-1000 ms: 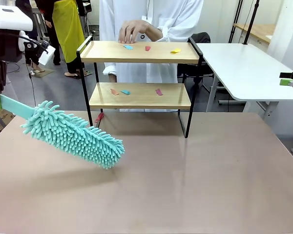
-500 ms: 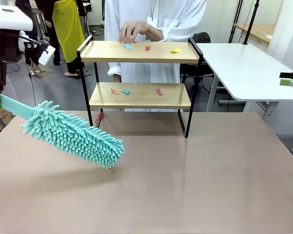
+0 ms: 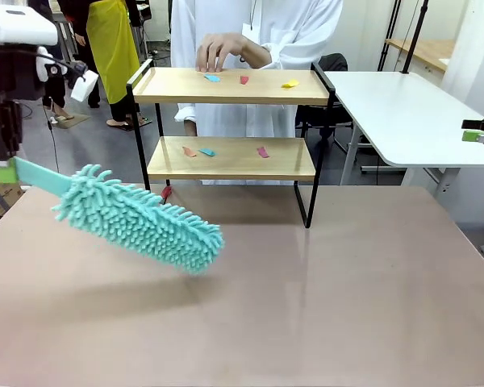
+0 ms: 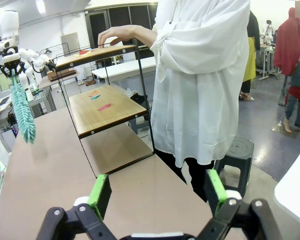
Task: Clean the shelf.
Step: Clean the specific section of the Shelf indicated by the human with the Duster.
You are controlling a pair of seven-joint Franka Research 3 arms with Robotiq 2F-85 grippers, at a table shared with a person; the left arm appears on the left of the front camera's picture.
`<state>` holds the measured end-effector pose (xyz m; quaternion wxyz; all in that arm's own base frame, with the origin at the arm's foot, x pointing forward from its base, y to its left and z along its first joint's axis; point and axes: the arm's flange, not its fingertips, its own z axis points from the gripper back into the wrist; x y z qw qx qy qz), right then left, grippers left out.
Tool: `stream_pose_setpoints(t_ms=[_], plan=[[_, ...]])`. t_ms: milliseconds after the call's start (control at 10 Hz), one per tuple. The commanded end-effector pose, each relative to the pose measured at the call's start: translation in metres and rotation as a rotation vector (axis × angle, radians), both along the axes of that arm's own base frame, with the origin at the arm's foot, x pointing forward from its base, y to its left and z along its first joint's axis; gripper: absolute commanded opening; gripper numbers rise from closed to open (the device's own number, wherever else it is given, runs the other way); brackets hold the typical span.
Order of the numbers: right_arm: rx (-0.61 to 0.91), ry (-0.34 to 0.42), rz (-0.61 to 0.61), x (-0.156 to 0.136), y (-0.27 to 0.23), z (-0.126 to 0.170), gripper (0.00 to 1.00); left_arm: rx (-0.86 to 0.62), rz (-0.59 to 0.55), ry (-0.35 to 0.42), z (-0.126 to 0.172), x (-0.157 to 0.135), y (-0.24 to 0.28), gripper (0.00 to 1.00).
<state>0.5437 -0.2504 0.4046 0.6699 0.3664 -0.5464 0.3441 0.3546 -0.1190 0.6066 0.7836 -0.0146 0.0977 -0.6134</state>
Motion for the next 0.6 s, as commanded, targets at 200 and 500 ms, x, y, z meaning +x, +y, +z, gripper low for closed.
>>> stream_pose_setpoints(t_ms=[200,500], plan=[[0.001,-0.004,0.002,0.000,0.002,0.002,1.00,-0.248,-0.081,-0.015,0.017,-0.014,-0.007,0.13],[0.001,-0.004,0.002,0.000,0.002,0.002,1.00,-0.425,-0.099,-0.047,0.069,-0.036,-0.034,0.13]])
